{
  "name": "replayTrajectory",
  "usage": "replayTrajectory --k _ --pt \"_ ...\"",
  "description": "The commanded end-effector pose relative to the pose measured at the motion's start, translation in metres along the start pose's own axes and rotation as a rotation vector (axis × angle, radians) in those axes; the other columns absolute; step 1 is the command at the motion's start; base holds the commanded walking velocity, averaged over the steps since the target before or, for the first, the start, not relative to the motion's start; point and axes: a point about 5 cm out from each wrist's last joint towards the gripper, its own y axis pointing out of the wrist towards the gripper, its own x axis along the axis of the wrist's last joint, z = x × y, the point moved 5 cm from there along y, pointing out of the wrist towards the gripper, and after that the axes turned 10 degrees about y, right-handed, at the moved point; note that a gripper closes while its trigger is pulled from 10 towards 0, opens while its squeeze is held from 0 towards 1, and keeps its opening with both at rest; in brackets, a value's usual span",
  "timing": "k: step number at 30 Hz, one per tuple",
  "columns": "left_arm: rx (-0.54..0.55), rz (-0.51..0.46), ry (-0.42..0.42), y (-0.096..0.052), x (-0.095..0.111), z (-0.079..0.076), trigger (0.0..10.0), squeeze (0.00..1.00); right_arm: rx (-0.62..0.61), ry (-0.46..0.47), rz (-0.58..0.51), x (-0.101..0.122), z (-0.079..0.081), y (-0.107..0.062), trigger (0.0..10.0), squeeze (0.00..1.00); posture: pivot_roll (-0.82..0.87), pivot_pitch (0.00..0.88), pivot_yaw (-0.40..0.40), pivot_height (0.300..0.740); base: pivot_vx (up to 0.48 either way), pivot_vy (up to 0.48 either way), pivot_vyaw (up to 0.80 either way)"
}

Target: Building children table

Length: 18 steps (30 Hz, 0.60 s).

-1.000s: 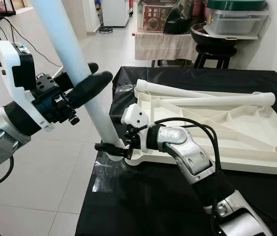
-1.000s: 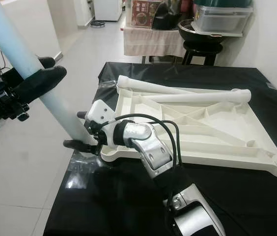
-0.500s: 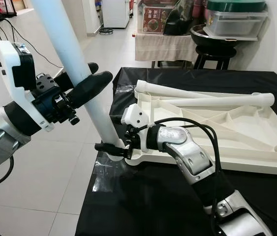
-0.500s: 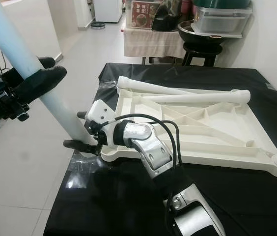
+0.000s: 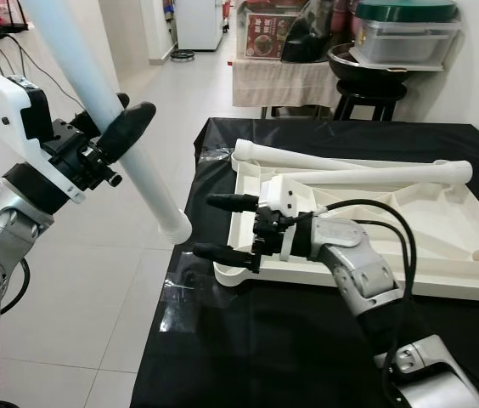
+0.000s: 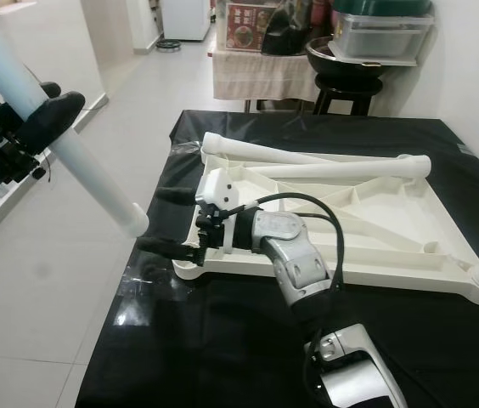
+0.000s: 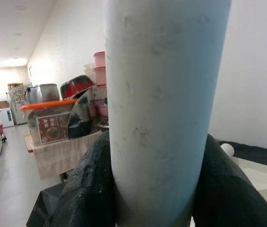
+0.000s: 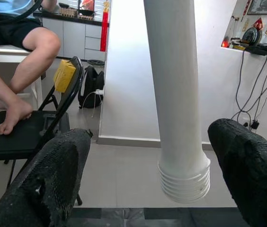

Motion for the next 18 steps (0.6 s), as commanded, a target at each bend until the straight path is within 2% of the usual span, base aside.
replayTrajectory --k 1,2,3,8,9,10,11,12,13,14,15,16,18 --pt "0.016 -0.002 0.072 0.0 0.005 0.003 0.0 0.0 -0.046 -0.024 -0.01 0.005 -0.009 -0.002 10.0 0.0 -0.03 0.0 0.0 0.74 0.0 0.0 0.0" --pt "0.016 -0.002 0.072 0.0 0.005 0.003 0.0 0.0 -0.046 -0.024 -0.01 0.005 -0.009 -0.002 10.0 0.0 -0.03 0.0 0.0 0.74 0.0 0.0 0.0" --pt "0.028 0.016 0.116 -0.001 0.005 0.006 0.0 0.0 -0.095 -0.034 -0.01 0.006 -0.017 -0.004 10.0 0.0 -0.03 0.0 0.0 0.74 0.0 0.0 0.0" --pt "0.034 0.015 0.142 0.0 0.004 0.008 0.0 0.0 -0.108 -0.036 -0.015 0.006 -0.02 -0.005 10.0 0.0 -0.03 0.0 0.0 0.74 0.0 0.0 0.0" --pt "0.148 0.104 0.296 -0.007 -0.007 0.028 0.0 0.0 -0.352 -0.04 -0.02 0.01 -0.058 -0.025 10.0 0.0 -0.03 0.0 0.0 0.74 0.0 0.0 0.0" --pt "0.255 0.173 0.421 -0.017 -0.013 0.045 0.0 0.0 -0.578 -0.039 -0.041 0.014 -0.089 -0.051 10.0 0.0 -0.03 0.0 0.0 0.74 0.0 0.0 0.0" --pt "0.33 0.217 0.514 -0.025 -0.016 0.057 0.0 0.0 -0.739 -0.038 -0.06 0.017 -0.108 -0.073 10.0 0.0 -0.03 0.0 0.0 0.74 0.0 0.0 0.0" --pt "0.33 0.217 0.514 -0.025 -0.016 0.057 0.0 0.0 -0.739 -0.038 -0.06 0.017 -0.108 -0.073 10.0 0.0 -0.03 0.0 0.0 0.74 0.0 0.0 0.0" --pt "0.39 0.249 0.561 -0.034 -0.018 0.066 0.0 0.0 -0.853 -0.03 -0.075 0.019 -0.119 -0.091 10.0 0.0 -0.03 0.0 0.0 0.74 0.0 0.0 0.0" --pt "0.457 0.262 0.535 -0.042 -0.022 0.071 0.0 0.0 -0.924 -0.006 -0.111 0.02 -0.121 -0.102 10.0 0.0 -0.03 0.0 0.0 0.74 0.0 0.0 0.0" --pt "0.457 0.262 0.535 -0.042 -0.022 0.071 0.0 0.0 -0.924 -0.006 -0.111 0.02 -0.121 -0.102 10.0 0.0 -0.03 0.0 0.0 0.74 0.0 0.0 0.0" --pt "0.494 0.279 0.499 -0.049 -0.028 0.071 0.0 0.0 -0.961 0.028 -0.144 0.018 -0.12 -0.107 10.0 0.0 -0.03 0.0 0.0 0.74 0.0 0.0 0.0" --pt "0.494 0.279 0.499 -0.049 -0.028 0.071 0.0 0.0 -0.961 0.028 -0.144 0.018 -0.12 -0.107 10.0 0.0 -0.03 0.0 0.0 0.74 0.0 0.0 0.0"
